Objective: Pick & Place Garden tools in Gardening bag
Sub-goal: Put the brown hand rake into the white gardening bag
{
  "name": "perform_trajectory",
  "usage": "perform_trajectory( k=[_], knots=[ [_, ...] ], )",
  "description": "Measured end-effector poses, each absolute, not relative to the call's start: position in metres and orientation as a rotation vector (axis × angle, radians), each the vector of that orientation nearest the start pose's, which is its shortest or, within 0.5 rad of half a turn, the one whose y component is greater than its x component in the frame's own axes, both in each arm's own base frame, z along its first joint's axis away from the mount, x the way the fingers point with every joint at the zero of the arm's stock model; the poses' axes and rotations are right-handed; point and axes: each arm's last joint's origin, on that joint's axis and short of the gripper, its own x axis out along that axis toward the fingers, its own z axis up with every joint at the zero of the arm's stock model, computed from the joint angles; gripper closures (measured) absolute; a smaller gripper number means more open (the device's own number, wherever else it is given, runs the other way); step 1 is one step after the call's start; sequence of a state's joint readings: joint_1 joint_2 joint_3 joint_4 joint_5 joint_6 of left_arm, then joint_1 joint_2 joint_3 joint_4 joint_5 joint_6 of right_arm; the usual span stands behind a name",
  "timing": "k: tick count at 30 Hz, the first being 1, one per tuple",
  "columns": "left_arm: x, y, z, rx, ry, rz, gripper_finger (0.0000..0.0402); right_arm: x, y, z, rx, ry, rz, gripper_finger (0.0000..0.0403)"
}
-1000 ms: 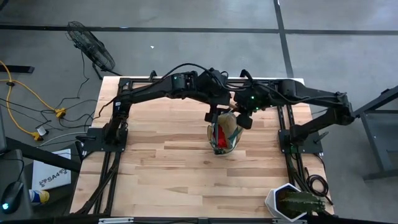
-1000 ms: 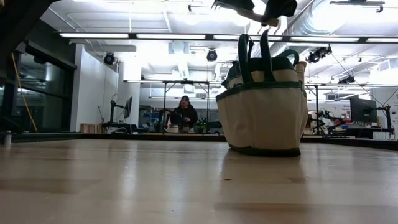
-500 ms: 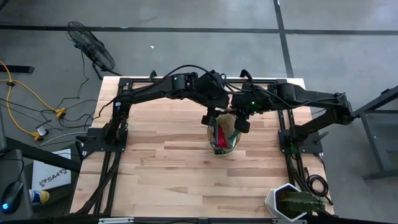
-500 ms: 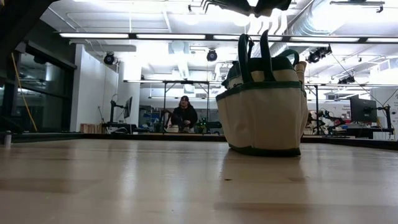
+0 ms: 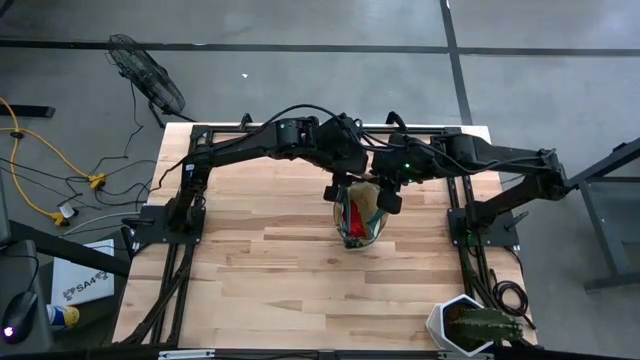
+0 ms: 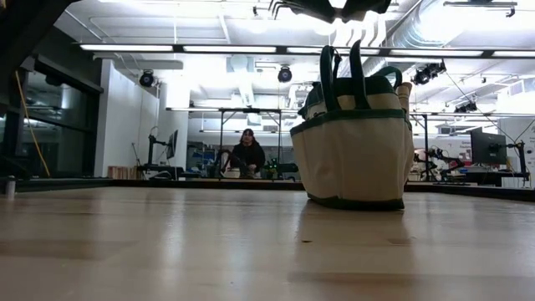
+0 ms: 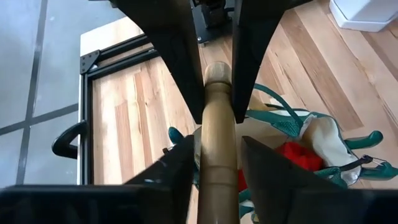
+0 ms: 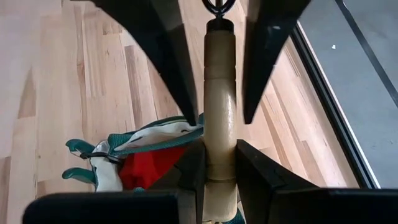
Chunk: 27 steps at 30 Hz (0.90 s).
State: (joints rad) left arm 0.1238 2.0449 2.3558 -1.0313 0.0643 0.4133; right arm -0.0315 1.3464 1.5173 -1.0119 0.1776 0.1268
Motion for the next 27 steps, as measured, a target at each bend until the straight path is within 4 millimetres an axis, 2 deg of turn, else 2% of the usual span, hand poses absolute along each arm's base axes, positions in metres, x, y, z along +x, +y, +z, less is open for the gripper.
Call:
perform_trajectory(
  k=[5,16,23,27],
  knots=[
    [0.425,0.051,0.407,0.325,0.716,-0.097,0.0340,0.256,-0.013,0.390,0.054,0.828,-0.247,0.0349],
    [0.424,0.049,0.406,0.278,0.719,-0.136,0.0340,0.256,-0.013,0.390,0.077,0.830,-0.248,0.0347],
    [0.424,0.049,0.403,0.237,0.737,-0.125,0.0340,0.252,-0.012,0.392,0.114,0.824,-0.240,0.0253],
    [0.424,0.052,0.403,0.219,0.742,-0.110,0.0340,0.242,-0.013,0.397,0.117,0.820,-0.278,0.0220]
  ],
)
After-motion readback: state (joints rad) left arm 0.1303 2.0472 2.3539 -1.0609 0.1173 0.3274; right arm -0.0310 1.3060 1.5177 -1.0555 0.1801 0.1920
